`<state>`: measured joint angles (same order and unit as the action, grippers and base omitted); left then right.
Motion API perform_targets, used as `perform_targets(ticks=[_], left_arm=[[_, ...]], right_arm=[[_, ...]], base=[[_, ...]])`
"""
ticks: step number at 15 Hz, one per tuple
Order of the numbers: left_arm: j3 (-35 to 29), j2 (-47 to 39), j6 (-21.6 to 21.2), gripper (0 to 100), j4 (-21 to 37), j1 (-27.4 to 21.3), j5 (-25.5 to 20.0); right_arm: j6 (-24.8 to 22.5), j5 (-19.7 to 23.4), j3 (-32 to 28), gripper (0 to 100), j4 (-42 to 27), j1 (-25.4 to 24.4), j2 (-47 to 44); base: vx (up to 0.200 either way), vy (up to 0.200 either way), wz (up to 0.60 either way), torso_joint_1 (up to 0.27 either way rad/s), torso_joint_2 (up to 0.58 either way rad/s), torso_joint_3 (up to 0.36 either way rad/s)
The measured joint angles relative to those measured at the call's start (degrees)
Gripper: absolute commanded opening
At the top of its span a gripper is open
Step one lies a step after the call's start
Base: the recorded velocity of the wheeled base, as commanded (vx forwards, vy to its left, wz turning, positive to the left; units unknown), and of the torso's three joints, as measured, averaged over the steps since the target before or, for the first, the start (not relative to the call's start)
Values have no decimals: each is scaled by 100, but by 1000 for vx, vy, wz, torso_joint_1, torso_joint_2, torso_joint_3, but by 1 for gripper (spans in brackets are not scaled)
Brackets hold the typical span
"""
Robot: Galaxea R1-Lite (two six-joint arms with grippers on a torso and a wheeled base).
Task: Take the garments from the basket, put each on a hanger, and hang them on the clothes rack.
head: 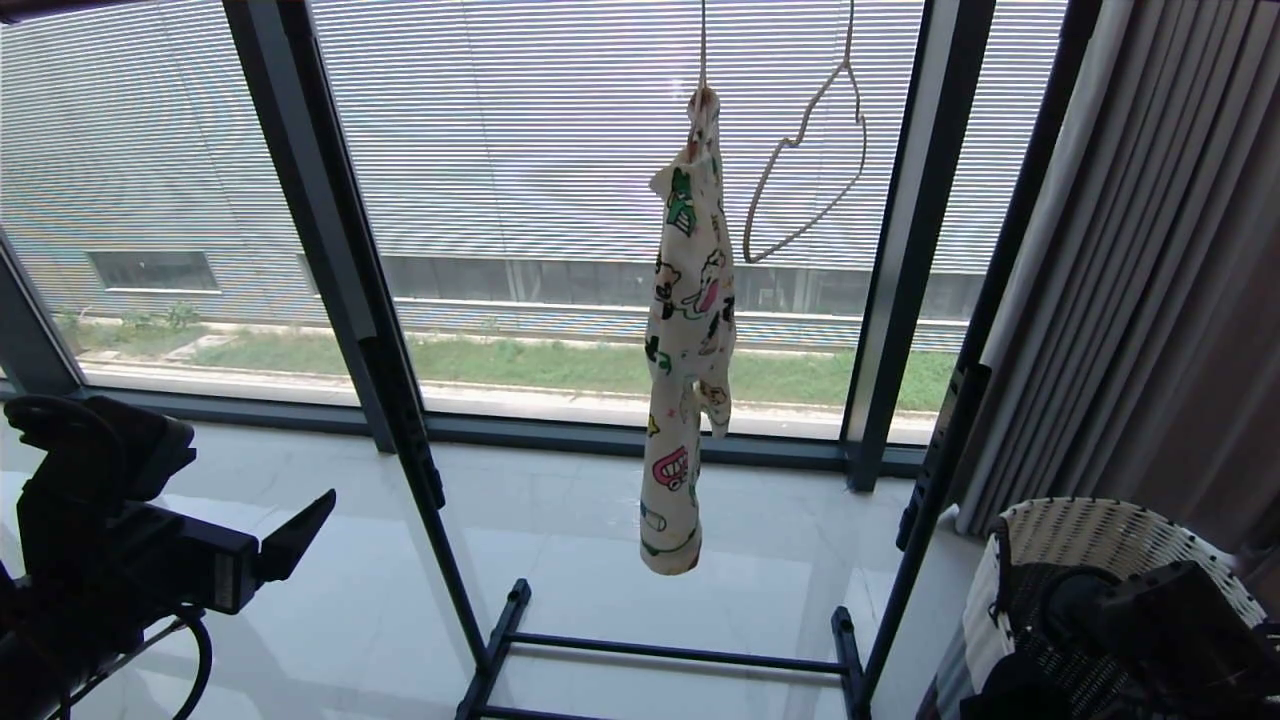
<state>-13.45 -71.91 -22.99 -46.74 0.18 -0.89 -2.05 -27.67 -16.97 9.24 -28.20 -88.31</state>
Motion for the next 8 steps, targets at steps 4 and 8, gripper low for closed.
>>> perform_targets(ticks=[4,8], left_arm=[[37,59,-2,100,2,-18,0],[129,168,-2,100,5,-18,0]], right_arm=[[-165,-5,13,100,980,362,-990],[-490,-10,20,100,1916,920,-1808]], base=[[0,0,0,0,0,0],[0,0,0,0,0,0]])
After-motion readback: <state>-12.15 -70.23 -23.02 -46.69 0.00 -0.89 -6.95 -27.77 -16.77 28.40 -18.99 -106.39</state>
